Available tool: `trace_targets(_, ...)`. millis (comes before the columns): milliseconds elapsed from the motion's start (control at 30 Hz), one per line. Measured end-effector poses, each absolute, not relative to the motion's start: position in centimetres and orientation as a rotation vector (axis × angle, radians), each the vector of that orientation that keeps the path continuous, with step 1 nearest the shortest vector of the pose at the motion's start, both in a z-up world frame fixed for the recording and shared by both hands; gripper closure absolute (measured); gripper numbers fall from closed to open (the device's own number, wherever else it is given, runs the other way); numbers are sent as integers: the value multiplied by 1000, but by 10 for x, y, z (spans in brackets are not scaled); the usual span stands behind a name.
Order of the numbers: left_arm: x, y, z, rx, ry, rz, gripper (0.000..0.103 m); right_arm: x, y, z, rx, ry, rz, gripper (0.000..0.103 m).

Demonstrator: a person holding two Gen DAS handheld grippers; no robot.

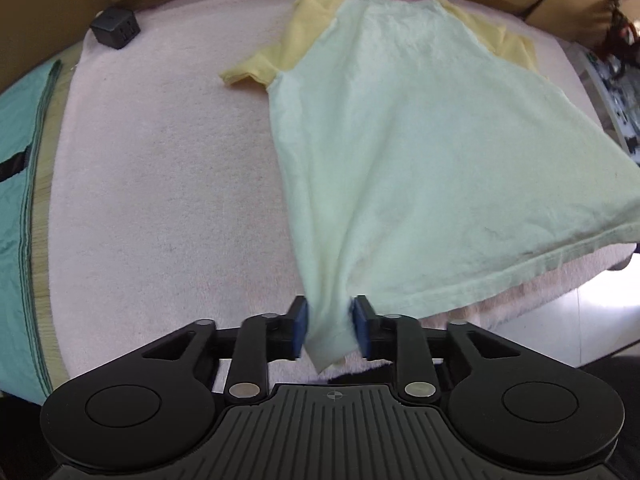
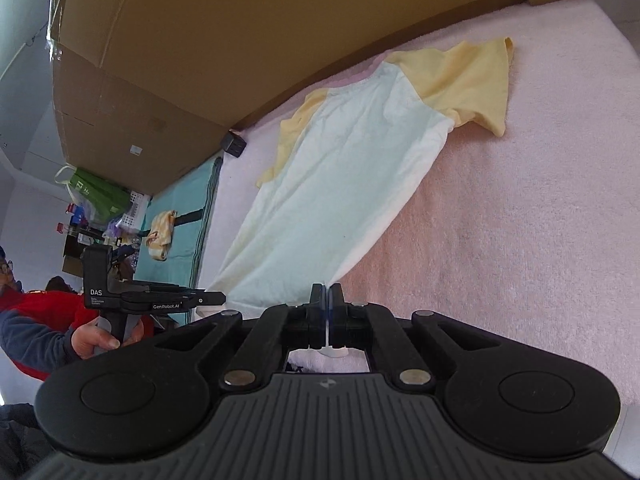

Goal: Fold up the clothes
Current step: 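Pull both hem corners away from the collar with both grippers, straightening the shirt, then release the hem with both grippers and regrasp the hem edge with both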

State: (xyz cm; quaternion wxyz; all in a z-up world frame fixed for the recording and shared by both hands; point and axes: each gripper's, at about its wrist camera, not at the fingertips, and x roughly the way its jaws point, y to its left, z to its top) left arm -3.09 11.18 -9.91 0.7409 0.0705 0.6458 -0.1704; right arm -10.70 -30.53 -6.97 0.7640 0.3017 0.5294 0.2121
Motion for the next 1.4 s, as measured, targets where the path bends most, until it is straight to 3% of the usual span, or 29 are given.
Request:
trace_targets(67, -40, 111, -109, 202, 1427, -348, 33, -113, -308, -75, 629, 1183, 447, 102)
trace_targets(300, -39, 120, -141, 221, 1449, -209, 29, -122, -312, -143, 475, 1363, 274, 99)
trace_targets(433, -34, 124, -149, 267, 1412, -113, 25, -130, -312, -153, 409, 1370, 224, 95)
trace_targets(533, -27, 126, -157, 240, 1420, -88, 24, -132, -317, -151, 461, 1337, 214, 78)
trace_targets(600, -22, 125, -166, 229, 1438, -86, 22, -130, -319, -150, 487, 1313, 211, 59)
trace_targets(633, -19, 124, -170, 225, 1447, -85, 18, -128, -319, -150, 498, 1304, 210, 58)
trace_targets(800, -15, 123, -169, 223, 1445, -93, 17, -121, -309, -160, 463, 1300, 196, 57)
trace_targets(900, -17, 121, -167, 186, 1455, -147, 35, -118, -303, -166, 454, 1301, 213, 56)
trace_targets(933, -18, 121, -166, 185, 1458, -144, 36, -118, -302, -168, 453, 1300, 216, 55)
trace_targets(1033, -21, 123, -161, 210, 1448, -115, 32, -115, -300, -167, 437, 1301, 222, 55)
trace_targets(1133, -24, 135, -153, 187, 1436, -91, 16, -115, -304, -168, 452, 1306, 219, 55)
trace_targets(1400, -24, 156, -172, -106, 1575, -109, 15, -115, -302, -168, 457, 1309, 212, 54)
